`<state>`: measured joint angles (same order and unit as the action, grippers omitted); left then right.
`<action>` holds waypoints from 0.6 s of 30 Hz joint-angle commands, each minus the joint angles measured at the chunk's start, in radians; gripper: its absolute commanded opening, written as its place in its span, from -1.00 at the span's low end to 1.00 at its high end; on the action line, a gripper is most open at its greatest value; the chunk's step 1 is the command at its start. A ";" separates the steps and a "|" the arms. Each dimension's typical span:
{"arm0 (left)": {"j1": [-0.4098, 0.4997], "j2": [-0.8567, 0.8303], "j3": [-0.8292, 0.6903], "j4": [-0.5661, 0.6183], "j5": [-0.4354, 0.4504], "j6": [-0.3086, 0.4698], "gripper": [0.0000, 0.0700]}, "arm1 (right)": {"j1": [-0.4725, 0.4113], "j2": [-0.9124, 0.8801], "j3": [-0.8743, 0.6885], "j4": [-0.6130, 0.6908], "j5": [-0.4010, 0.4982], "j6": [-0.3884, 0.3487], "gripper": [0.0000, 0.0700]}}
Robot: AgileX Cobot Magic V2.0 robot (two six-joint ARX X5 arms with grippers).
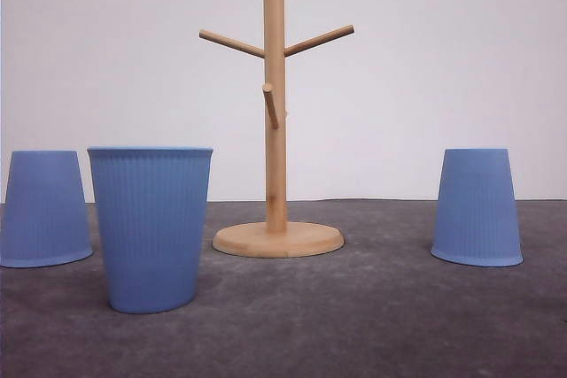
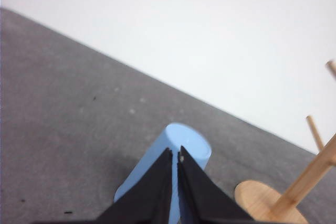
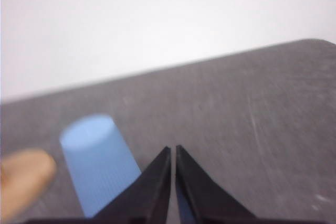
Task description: Place three cups
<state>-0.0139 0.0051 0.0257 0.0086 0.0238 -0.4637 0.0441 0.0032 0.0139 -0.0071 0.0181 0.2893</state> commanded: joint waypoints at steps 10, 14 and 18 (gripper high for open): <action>0.000 0.086 0.311 -0.297 -0.002 -0.016 -0.99 | 0.000 0.022 0.185 -0.090 -0.026 0.150 -0.98; 0.000 0.198 0.466 -0.477 0.006 0.036 -0.99 | 0.000 0.089 0.341 -0.297 -0.055 0.144 -0.98; 0.000 0.319 0.590 -0.614 0.054 0.099 -0.99 | 0.000 0.187 0.478 -0.499 -0.106 0.107 -0.98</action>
<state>-0.0139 0.3052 0.5925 -0.5928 0.0640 -0.4121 0.0441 0.1747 0.4689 -0.4774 -0.0797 0.4148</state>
